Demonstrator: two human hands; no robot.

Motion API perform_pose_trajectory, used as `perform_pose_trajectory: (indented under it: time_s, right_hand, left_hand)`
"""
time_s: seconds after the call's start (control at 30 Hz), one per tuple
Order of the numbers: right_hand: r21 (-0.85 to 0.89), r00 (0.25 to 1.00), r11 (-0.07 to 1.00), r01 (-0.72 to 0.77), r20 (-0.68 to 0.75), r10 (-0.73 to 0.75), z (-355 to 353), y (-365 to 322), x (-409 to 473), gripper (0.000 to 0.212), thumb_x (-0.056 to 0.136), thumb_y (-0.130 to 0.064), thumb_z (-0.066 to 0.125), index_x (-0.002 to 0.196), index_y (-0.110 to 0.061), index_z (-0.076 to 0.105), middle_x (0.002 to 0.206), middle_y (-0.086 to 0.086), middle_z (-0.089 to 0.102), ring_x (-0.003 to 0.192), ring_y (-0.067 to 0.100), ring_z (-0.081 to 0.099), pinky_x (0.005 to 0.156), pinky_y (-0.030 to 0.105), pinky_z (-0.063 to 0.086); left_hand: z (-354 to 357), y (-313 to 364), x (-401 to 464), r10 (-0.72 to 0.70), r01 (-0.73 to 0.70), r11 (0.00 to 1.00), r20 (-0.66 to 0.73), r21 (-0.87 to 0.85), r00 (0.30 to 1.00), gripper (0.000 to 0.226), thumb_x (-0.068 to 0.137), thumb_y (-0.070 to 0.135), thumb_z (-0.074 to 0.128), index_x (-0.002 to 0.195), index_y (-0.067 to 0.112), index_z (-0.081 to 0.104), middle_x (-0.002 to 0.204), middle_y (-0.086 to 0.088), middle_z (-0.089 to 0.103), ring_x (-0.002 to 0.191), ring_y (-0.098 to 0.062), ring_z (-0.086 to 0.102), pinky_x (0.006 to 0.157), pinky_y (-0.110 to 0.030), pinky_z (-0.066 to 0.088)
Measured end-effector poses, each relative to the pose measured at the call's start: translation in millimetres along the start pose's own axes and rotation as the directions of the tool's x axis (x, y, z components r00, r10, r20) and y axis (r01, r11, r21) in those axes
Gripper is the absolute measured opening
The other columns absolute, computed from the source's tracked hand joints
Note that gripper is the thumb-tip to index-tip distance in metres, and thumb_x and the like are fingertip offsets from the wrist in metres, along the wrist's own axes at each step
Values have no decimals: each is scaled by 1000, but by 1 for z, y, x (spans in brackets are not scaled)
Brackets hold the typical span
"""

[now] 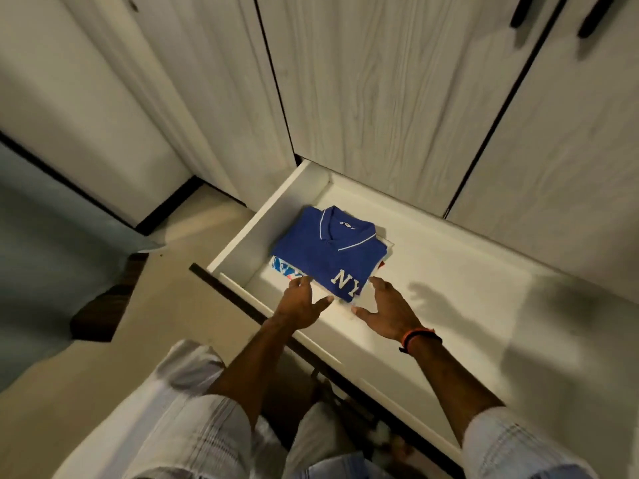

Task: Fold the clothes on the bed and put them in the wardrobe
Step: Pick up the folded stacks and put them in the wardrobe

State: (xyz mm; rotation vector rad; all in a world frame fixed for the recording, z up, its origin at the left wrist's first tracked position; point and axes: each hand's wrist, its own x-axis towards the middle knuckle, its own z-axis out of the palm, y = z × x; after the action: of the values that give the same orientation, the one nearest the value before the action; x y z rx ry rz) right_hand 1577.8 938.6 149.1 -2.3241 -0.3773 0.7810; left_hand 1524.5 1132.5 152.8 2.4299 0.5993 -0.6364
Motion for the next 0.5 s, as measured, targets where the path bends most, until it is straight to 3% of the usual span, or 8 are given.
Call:
perform_pose_trajectory:
  time_s: [0.27, 0.5]
  right_hand:
    - [-123, 997, 992, 41, 70, -32, 3, 0, -42, 80, 87, -44, 69, 150, -18, 27, 154, 5, 37, 137, 25, 43, 111, 41, 41]
    - [-195, 974, 964, 183, 169, -151, 19, 11, -77, 76, 87, -39, 71, 147, -17, 32, 149, 6, 43, 133, 25, 48, 109, 41, 44]
  left_hand:
    - [34, 1, -61, -89, 76, 983, -73, -170, 993, 76, 93, 51, 56, 150, 11, 27, 156, -11, 29, 139, -29, 37, 110, -39, 38]
    - [76, -15, -125, -231, 169, 919, -138, -355, 963, 74, 91, 43, 64, 148, 10, 32, 152, -15, 35, 135, -30, 42, 111, -42, 40]
